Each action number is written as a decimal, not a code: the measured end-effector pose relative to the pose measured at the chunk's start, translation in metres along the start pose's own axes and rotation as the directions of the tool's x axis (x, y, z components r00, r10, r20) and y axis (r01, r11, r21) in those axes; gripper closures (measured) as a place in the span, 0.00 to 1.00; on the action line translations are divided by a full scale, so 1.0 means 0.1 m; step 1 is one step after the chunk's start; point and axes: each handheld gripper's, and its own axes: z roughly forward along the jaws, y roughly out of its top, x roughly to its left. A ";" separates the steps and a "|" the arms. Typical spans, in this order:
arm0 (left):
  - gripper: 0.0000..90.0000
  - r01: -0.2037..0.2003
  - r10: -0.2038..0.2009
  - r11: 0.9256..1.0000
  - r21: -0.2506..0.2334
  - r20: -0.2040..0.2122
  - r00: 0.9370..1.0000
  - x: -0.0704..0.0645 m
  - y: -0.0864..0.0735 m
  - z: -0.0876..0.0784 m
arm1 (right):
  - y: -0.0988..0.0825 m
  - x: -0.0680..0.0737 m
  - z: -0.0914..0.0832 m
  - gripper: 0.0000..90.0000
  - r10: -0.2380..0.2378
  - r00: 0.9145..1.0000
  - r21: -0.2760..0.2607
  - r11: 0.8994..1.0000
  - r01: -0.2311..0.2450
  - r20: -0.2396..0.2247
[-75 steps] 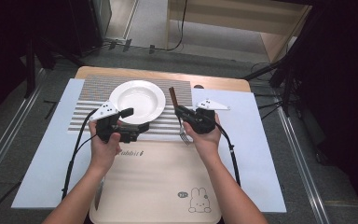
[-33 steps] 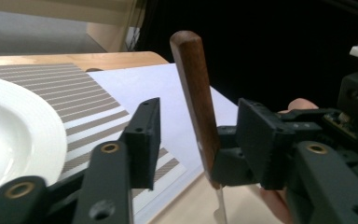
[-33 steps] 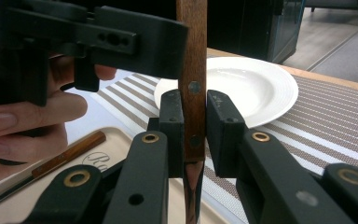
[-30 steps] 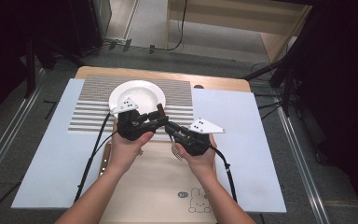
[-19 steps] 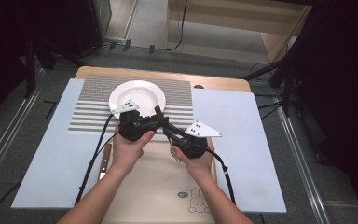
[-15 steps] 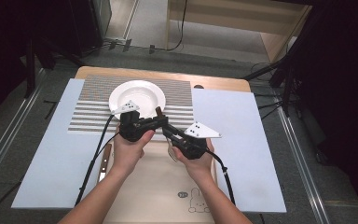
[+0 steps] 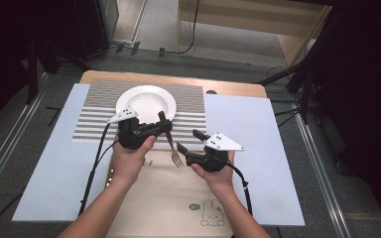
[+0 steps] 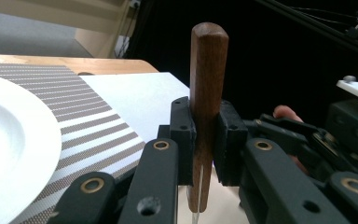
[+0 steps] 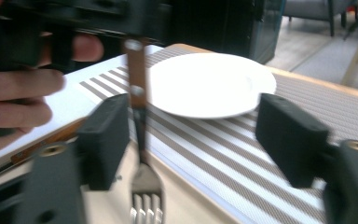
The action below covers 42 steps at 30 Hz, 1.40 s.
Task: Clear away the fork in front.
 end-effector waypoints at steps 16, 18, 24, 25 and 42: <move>0.88 0.005 -0.006 0.999 0.032 0.018 1.000 0.05 -0.05 -0.21 | -0.29 -0.47 -0.56 0.00 0.093 0.991 -0.084 0.993 -0.086 0.094; 0.88 0.018 -0.019 0.999 0.034 0.028 0.999 0.05 -0.05 -0.23 | -0.33 -0.50 -0.60 0.00 0.094 0.986 -0.084 0.993 -0.083 0.141; 0.88 0.022 -0.023 0.999 0.037 0.039 0.999 0.06 -0.08 -0.32 | -0.44 -0.60 -0.74 0.00 0.100 0.979 -0.085 0.993 -0.086 0.177; 0.88 0.024 -0.025 0.999 0.038 0.038 0.999 0.06 -0.08 -0.34 | -0.46 -0.62 -0.77 0.00 0.103 0.979 -0.085 0.992 -0.089 0.178; 0.88 0.049 -0.052 0.998 0.050 0.075 0.996 0.12 -0.16 -0.58 | -0.67 -0.84 -1.09 0.00 0.106 0.968 -0.079 0.993 -0.090 0.227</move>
